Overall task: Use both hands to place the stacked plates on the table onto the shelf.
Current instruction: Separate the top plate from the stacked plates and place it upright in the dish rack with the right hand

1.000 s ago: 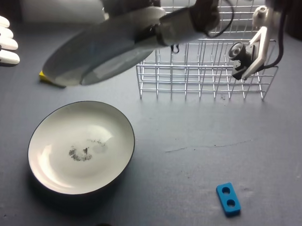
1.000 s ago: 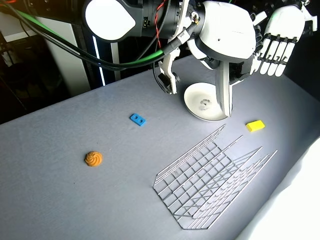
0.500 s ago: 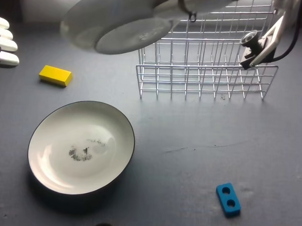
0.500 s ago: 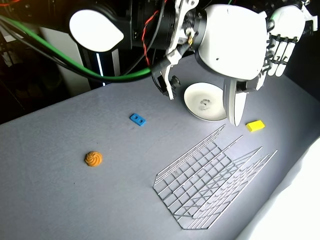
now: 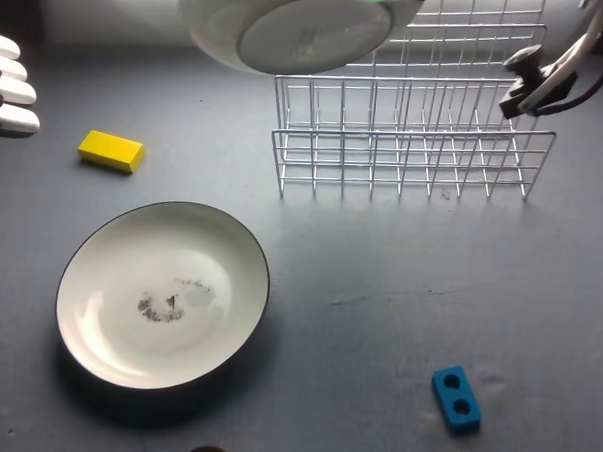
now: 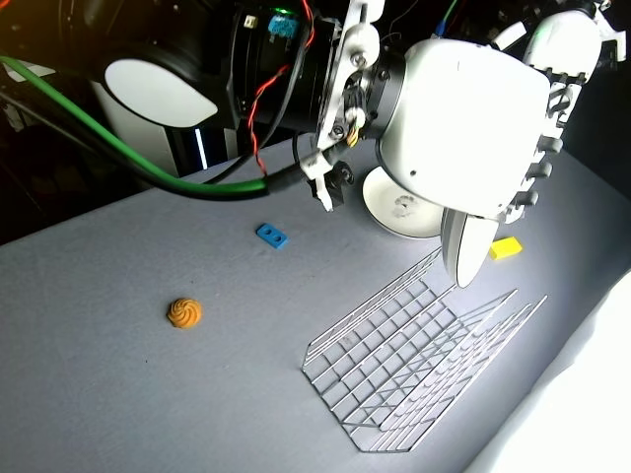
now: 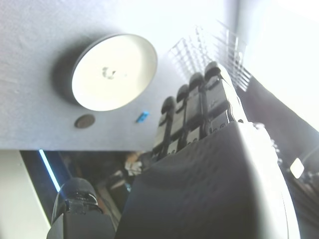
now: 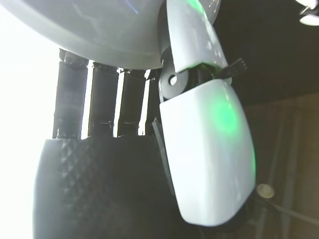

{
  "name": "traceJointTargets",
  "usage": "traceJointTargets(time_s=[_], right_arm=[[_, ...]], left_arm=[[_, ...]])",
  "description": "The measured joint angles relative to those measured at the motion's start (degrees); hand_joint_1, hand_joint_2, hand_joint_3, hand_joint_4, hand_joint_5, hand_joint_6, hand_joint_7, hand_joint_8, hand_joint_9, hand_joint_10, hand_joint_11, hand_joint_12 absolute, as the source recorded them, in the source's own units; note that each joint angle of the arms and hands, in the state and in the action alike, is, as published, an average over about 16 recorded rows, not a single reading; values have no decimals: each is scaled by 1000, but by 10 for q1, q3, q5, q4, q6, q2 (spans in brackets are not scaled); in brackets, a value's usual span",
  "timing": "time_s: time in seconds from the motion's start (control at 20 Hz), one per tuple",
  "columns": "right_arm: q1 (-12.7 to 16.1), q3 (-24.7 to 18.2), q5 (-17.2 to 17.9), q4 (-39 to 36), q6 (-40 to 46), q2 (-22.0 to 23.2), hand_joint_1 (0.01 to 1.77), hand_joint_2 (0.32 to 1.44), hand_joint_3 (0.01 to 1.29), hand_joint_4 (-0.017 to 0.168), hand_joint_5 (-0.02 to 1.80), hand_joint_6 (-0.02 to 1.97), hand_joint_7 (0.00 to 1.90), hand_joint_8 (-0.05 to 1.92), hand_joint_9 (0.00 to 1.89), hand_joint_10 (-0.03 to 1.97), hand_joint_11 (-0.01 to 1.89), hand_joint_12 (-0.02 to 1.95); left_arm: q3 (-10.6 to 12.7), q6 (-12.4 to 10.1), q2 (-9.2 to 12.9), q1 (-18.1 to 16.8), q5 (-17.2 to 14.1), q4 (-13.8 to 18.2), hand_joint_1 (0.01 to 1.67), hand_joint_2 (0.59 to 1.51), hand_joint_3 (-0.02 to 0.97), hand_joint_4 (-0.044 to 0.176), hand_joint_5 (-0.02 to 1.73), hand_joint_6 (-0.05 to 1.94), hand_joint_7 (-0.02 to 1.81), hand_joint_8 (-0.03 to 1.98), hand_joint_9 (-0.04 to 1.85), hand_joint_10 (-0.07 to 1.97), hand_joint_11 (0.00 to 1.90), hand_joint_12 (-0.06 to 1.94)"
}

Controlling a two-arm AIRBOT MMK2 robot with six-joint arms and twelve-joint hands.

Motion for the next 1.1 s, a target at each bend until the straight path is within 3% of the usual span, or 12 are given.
traceJointTargets(time_s=[0.6, 1.1], right_arm=[[0, 35, -23, 99, -3, 16, 1380, 1013, 16, -8, 902, 947, 1062, 843, 1046, 925, 950, 914], [-4, 74, -65, 130, -11, 22, 1380, 1013, 16, -8, 902, 946, 1066, 833, 1041, 919, 941, 923]], left_arm=[[-2, -3, 0, 0, -4, 1, 16, 914, 18, 4, 21, 6, 18, -2, 19, 4, 15, -14], [-3, -4, 0, 0, -6, 1, 16, 929, 19, 4, 21, 5, 18, -2, 18, 3, 14, -14]])
